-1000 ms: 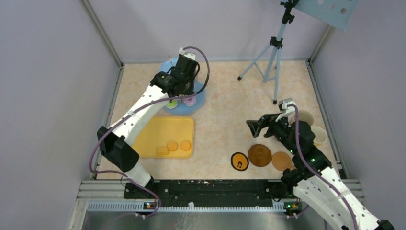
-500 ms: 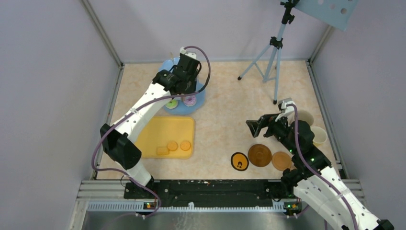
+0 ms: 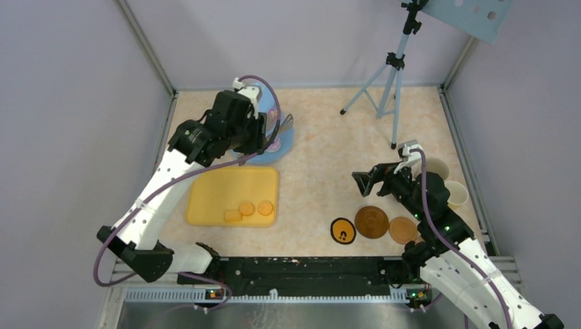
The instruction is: Serve the afternoon tea
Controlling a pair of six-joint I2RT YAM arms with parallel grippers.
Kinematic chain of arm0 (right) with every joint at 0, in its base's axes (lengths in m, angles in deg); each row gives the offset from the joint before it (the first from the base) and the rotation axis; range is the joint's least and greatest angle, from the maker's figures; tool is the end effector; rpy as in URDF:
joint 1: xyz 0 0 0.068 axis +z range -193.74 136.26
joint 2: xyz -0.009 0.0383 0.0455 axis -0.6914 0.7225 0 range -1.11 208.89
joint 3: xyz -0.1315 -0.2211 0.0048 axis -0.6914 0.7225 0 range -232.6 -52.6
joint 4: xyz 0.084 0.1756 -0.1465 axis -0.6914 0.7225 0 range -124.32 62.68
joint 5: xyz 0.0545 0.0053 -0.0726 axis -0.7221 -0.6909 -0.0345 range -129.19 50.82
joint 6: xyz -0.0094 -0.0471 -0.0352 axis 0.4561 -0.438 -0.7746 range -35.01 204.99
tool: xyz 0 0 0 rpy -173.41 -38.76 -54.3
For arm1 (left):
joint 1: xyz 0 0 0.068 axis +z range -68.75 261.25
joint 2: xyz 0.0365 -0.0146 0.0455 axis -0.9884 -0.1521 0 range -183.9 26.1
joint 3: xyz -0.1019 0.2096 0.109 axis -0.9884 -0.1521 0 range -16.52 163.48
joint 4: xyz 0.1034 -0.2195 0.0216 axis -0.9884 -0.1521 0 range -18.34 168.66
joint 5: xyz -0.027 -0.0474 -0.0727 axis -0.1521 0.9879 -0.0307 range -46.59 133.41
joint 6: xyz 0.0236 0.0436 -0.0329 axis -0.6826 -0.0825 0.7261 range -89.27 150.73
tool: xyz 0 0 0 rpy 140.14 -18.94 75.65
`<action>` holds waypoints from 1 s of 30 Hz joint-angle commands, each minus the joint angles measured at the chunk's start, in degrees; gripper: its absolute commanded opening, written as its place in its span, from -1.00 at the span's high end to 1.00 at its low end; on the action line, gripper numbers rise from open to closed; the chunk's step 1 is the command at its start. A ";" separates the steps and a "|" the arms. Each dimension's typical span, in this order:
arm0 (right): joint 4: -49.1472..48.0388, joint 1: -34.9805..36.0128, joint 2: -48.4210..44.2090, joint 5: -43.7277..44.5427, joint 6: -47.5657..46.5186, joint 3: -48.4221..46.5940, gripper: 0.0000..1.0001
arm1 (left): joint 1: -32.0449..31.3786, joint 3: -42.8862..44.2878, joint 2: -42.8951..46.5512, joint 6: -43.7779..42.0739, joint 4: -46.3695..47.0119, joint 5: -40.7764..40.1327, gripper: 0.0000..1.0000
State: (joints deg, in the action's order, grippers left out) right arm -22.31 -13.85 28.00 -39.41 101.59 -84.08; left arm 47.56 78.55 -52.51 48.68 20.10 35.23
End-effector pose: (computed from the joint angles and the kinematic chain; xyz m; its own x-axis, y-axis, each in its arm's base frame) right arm 0.1235 0.0712 0.2837 -0.2824 0.1673 -0.9446 -0.4393 0.8528 0.2824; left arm 0.2176 -0.1377 0.3995 -0.6729 0.0818 -0.7352 0.2667 0.9538 -0.1380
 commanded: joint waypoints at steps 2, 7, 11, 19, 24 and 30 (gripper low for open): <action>-2.67 0.43 0.53 -0.67 -0.04 -0.15 -0.94 | -0.05 -5.09 7.25 -0.08 -11.44 3.32 -0.04; -2.80 0.47 0.69 -1.29 -0.11 -0.24 -0.94 | -0.04 -11.89 10.15 3.62 -20.55 0.66 -0.03; -2.74 0.44 0.70 -1.77 -0.12 -0.24 -0.94 | 0.01 -17.37 11.70 4.59 -20.57 3.79 -0.03; -2.49 0.43 0.08 -1.82 0.03 -0.24 -0.94 | -1.28 -22.02 9.07 6.93 -19.56 10.59 0.00; -2.76 0.47 0.09 -1.79 0.07 0.00 -0.94 | -3.11 -22.21 8.28 8.47 -20.29 9.67 -0.02; -3.02 0.43 0.58 -1.86 0.15 0.12 -0.94 | -4.41 -22.38 6.93 9.10 -19.88 8.73 -0.02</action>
State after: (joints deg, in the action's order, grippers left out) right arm -22.60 -13.85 28.56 -40.81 101.61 -84.06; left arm 44.02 56.32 -44.99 56.44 -0.54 44.03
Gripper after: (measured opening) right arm 0.971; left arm 0.515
